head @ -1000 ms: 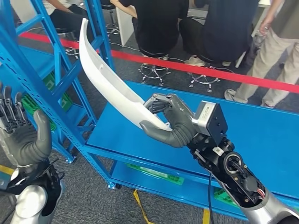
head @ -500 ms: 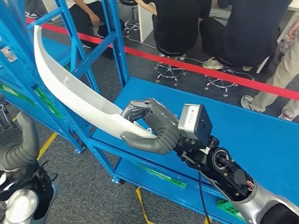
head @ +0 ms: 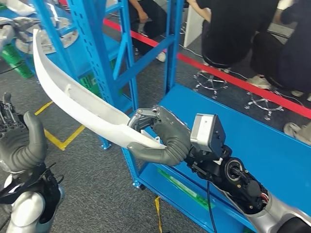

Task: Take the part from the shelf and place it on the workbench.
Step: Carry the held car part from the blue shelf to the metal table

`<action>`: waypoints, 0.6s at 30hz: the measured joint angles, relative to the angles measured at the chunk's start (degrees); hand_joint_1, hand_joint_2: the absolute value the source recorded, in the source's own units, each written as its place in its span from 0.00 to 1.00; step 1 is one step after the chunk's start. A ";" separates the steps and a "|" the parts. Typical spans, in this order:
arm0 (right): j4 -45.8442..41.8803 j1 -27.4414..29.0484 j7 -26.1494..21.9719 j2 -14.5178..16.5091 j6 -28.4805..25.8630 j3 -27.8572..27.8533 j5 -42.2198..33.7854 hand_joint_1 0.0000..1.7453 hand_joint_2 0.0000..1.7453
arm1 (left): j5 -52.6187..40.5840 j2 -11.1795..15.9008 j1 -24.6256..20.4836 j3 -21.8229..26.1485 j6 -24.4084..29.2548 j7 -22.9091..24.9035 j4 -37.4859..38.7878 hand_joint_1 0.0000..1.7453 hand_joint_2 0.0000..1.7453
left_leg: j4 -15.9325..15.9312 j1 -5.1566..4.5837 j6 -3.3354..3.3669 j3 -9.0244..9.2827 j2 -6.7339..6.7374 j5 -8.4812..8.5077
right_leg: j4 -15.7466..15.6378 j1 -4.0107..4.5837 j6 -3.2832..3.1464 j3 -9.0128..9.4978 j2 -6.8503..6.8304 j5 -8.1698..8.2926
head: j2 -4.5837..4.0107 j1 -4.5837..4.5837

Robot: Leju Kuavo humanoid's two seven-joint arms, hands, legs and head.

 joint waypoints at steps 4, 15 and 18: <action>0.15 -0.30 -0.19 0.00 -0.01 0.02 -0.63 1.00 1.00 | -0.06 0.05 0.17 -0.02 0.00 0.11 -0.17 0.00 1.00 | 0.28 0.29 -1.17 -0.96 -2.71 0.34 | -6.95 -0.10 -0.73 3.52 2.26 1.49 | 0.00 0.10; 0.69 -0.78 -0.49 0.07 -0.29 -0.01 -1.53 1.00 1.00 | -0.09 0.33 0.69 -0.02 -0.01 0.36 -0.62 0.00 1.00 | 8.46 0.38 -2.47 -5.92 6.77 -1.64 | -8.24 0.13 -2.06 4.80 -6.37 1.39 | 0.00 -2.47; 0.85 -0.87 -0.57 0.07 -0.62 -0.04 -1.57 1.00 1.00 | -0.02 0.32 0.55 -0.03 -0.06 0.50 -0.62 0.00 1.00 | 0.34 -0.01 -1.82 -1.57 9.79 0.68 | -8.18 0.74 -1.29 5.27 -7.78 0.76 | 0.00 -2.39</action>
